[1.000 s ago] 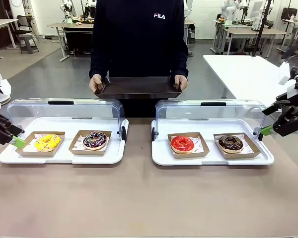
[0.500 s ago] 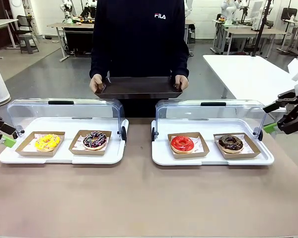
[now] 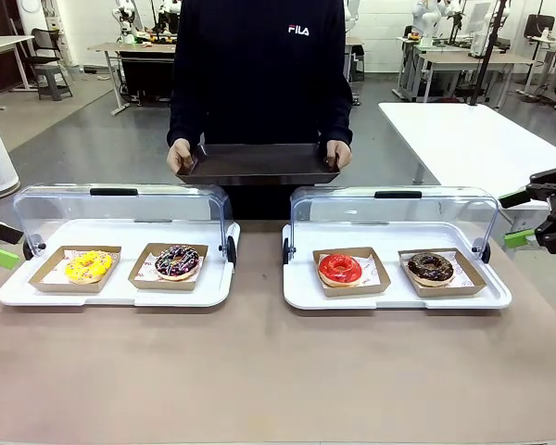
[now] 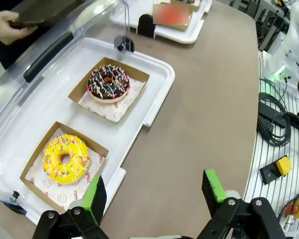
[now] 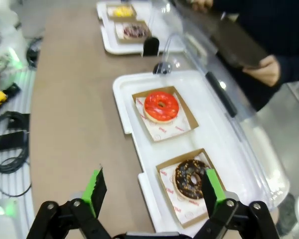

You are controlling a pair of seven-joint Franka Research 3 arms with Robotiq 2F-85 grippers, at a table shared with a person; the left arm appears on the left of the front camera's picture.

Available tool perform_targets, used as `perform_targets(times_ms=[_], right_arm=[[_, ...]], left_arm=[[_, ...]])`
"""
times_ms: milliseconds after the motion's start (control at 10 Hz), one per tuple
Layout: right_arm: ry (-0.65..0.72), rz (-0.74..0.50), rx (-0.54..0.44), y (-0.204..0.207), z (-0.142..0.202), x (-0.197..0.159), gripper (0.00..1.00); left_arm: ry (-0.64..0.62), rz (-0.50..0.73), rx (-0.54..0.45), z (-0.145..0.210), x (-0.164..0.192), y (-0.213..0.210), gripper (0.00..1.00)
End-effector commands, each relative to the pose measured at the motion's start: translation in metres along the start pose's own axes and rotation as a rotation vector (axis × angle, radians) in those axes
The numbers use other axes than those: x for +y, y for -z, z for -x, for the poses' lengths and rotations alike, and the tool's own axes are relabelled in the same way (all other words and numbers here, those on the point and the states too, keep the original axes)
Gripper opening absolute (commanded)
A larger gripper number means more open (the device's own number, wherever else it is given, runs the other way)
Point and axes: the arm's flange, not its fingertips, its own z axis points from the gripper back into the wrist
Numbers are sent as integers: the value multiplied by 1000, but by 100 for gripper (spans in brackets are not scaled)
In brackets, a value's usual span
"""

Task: Provide the desired donut to the person.
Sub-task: Pick up and lift the Paper togo box containing the Donut pointed at by the person.

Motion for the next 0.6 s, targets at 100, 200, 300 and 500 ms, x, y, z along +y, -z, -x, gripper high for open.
perform_targets(times_ms=[100,200,300,500], right_arm=[[-39,-10,-72,-4,9,-5,100],[-49,-8,-97,-6,10,-5,100],[-47,-2,-97,-9,10,-3,100],[-43,6,-92,-11,10,-2,100]], left_arm=[[29,28,-81,0,2,1,100],[37,25,-93,0,2,0,100],[40,27,-102,0,1,-1,100],[50,28,-112,5,5,-3,100]])
